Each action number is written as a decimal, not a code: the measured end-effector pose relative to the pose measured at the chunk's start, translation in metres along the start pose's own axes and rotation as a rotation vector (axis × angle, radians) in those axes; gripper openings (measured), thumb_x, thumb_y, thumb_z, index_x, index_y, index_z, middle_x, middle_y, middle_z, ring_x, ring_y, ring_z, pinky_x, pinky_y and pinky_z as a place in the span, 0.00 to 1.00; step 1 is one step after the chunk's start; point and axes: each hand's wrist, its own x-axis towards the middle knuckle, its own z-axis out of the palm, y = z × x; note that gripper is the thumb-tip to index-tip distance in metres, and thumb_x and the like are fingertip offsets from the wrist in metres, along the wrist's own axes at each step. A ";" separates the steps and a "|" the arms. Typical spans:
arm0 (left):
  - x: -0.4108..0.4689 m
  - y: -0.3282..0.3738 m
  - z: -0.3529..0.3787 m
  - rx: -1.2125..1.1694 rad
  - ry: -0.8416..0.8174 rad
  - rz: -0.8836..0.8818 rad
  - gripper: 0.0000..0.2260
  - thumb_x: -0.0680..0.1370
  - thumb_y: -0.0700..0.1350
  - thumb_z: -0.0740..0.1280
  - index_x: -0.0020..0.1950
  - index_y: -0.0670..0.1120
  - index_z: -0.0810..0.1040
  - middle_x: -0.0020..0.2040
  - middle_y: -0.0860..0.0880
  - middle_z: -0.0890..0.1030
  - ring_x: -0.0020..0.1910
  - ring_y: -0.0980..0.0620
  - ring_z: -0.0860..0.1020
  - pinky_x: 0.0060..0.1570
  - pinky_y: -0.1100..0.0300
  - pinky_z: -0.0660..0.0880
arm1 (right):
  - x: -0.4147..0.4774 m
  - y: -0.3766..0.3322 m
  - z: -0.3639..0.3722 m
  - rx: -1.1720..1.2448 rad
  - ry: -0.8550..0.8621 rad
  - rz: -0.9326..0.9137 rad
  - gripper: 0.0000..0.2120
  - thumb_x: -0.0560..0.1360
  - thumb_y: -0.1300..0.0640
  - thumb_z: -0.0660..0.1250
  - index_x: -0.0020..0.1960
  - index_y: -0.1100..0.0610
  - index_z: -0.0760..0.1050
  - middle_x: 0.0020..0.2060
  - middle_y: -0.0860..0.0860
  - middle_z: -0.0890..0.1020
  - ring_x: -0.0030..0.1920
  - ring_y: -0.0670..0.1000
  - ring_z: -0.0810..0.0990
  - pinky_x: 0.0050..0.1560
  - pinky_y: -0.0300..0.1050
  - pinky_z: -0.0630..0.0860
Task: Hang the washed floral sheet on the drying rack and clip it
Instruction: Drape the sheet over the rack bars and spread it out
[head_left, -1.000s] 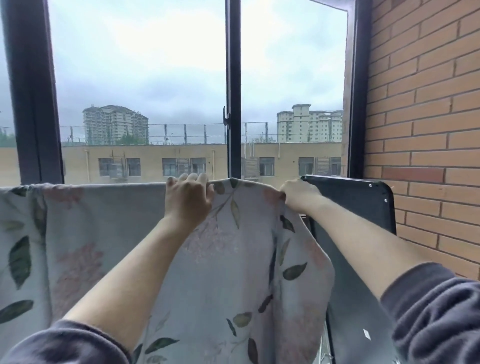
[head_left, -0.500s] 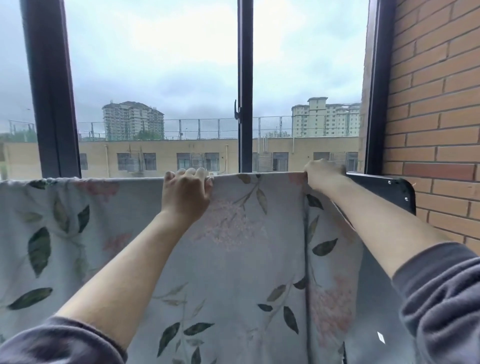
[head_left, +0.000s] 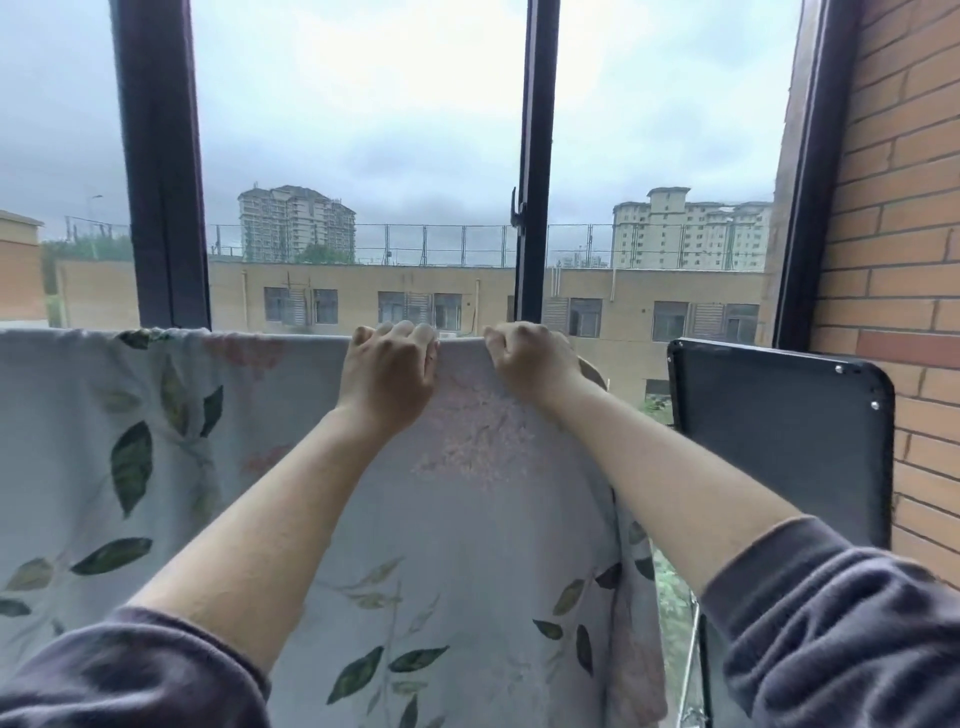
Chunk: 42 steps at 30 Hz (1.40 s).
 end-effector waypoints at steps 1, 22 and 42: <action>-0.004 -0.015 -0.002 0.015 0.006 -0.014 0.13 0.81 0.47 0.54 0.48 0.44 0.76 0.45 0.45 0.80 0.45 0.44 0.76 0.51 0.51 0.65 | 0.001 -0.004 0.007 -0.042 0.062 -0.006 0.20 0.81 0.49 0.49 0.50 0.57 0.78 0.48 0.56 0.82 0.48 0.57 0.79 0.50 0.48 0.68; -0.047 -0.178 -0.053 0.061 0.020 0.012 0.14 0.81 0.49 0.55 0.46 0.43 0.76 0.42 0.45 0.80 0.42 0.44 0.77 0.50 0.51 0.68 | 0.020 -0.176 0.080 -0.117 0.342 -0.030 0.18 0.75 0.52 0.55 0.31 0.56 0.77 0.28 0.52 0.81 0.31 0.55 0.79 0.40 0.45 0.71; -0.088 -0.316 -0.092 0.090 0.160 -0.187 0.16 0.79 0.50 0.51 0.40 0.43 0.73 0.39 0.44 0.78 0.42 0.42 0.74 0.49 0.50 0.62 | 0.016 -0.193 0.083 -0.140 0.409 0.045 0.25 0.74 0.48 0.45 0.31 0.56 0.75 0.31 0.54 0.81 0.33 0.57 0.78 0.50 0.51 0.69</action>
